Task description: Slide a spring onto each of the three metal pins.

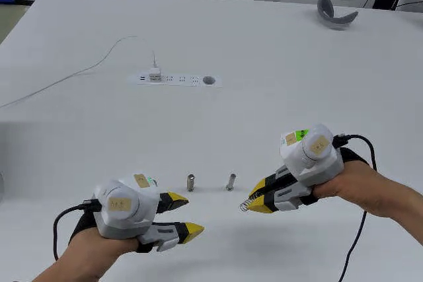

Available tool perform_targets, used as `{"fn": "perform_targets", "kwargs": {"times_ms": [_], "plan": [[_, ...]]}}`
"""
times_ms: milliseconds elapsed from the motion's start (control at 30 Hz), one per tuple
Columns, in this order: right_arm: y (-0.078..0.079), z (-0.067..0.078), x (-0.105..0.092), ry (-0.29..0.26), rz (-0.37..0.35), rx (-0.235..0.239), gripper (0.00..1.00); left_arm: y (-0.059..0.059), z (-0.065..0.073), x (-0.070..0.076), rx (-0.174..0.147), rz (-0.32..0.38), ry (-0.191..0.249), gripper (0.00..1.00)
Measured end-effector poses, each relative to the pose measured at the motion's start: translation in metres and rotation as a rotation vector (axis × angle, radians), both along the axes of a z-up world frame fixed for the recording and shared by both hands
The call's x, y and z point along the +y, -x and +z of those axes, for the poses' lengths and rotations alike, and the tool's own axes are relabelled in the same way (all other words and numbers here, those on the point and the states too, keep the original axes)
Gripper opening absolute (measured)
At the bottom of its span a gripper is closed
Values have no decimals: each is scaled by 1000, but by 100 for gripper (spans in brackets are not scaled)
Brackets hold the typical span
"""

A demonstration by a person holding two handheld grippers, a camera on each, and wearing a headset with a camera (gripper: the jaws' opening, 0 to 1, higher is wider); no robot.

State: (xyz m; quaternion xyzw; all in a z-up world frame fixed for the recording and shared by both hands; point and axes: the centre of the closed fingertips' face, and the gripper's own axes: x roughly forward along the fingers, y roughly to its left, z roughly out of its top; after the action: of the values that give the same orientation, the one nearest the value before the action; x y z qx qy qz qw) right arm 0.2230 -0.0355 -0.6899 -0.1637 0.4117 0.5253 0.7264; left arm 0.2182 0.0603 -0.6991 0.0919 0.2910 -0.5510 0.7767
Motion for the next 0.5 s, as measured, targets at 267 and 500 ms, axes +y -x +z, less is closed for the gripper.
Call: {"fn": "perform_targets", "kwargs": {"times_ms": [267, 500], "plan": [[-16, -10, -7, 46, -36, 1, 12, -9, -7, 20, 7, 76, -23, 47], [-33, -17, -13, 88, -38, -8, 12, -16, -10, 40, 19, 151, -29, 53]]}}
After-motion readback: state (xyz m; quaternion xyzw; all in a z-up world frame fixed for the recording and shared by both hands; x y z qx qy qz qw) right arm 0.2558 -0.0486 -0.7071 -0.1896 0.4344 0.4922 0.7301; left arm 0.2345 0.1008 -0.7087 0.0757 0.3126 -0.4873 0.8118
